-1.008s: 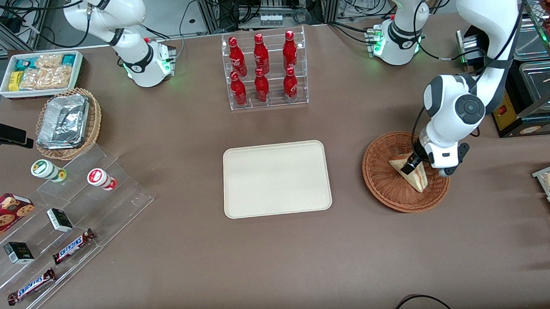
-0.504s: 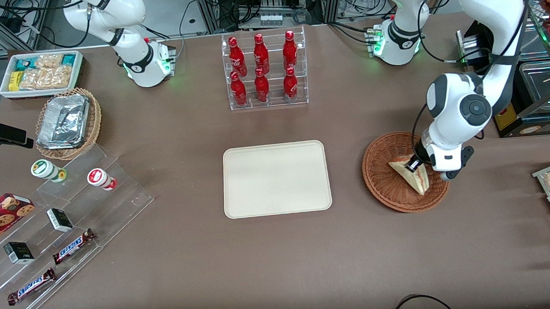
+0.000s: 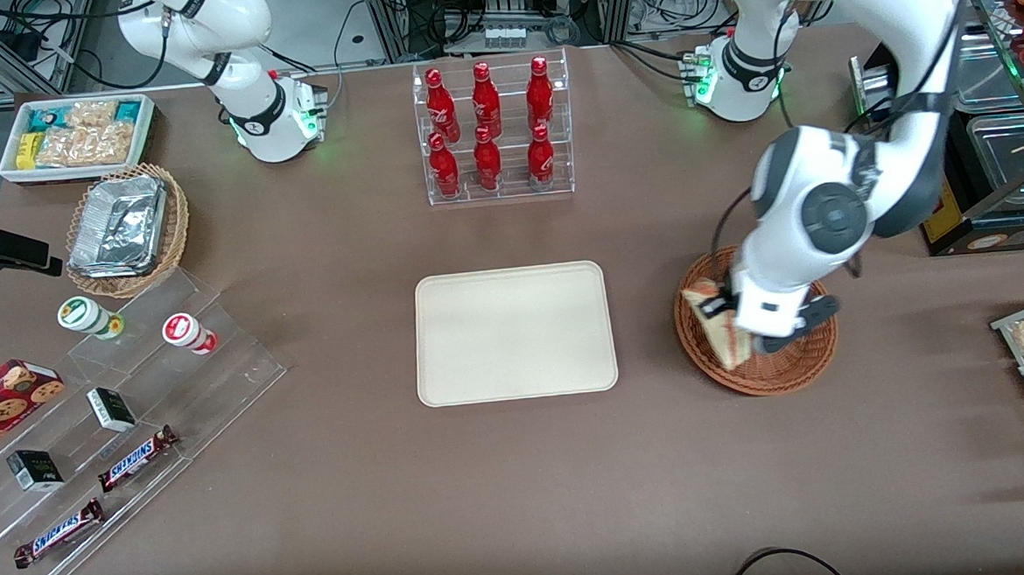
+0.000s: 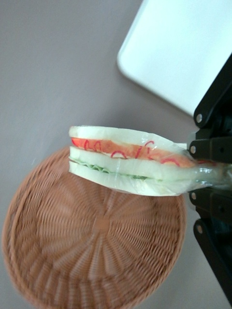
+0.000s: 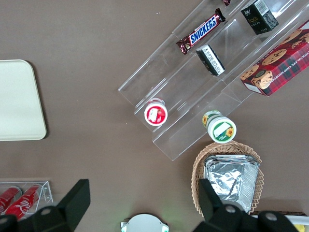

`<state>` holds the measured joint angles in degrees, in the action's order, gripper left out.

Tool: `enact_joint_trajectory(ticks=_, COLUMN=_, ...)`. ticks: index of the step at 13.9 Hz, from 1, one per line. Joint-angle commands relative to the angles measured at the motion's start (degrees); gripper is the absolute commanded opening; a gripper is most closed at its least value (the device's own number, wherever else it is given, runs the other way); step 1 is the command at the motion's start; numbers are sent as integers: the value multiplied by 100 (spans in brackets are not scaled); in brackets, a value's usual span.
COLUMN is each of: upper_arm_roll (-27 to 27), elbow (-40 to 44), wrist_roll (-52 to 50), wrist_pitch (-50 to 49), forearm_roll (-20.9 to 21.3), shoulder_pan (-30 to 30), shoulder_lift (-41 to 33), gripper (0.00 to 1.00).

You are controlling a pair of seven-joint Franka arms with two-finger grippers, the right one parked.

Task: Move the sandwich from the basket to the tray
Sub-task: 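Lift the sandwich and carry it over the white tray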

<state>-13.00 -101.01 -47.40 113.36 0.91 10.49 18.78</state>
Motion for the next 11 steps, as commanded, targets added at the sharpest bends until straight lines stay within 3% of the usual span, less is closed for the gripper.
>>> enact_joint_trajectory(ticks=1, upper_arm_roll=52, elbow=853, wrist_roll=-225, wrist_pitch=-209, forearm_roll=216, shoulder_pan=759, shoulder_lift=801, gripper=0)
enact_joint_trajectory(ticks=3, upper_arm_roll=43, elbow=1327, wrist_roll=-786, wrist_pitch=-200, forearm_roll=462, shoulder_pan=1172, shoulder_lift=1249, gripper=0)
enact_joint_trajectory(ticks=8, upper_arm_roll=52, elbow=2347, wrist_roll=-1359, wrist_pitch=-183, forearm_roll=463, shoulder_pan=2008, shoulder_lift=2172, gripper=0)
enact_joint_trajectory(ticks=11, upper_arm_roll=52, elbow=2454, wrist_roll=-1833, wrist_pitch=281, forearm_roll=480, shoulder_pan=2377, shoulder_lift=2367, gripper=0)
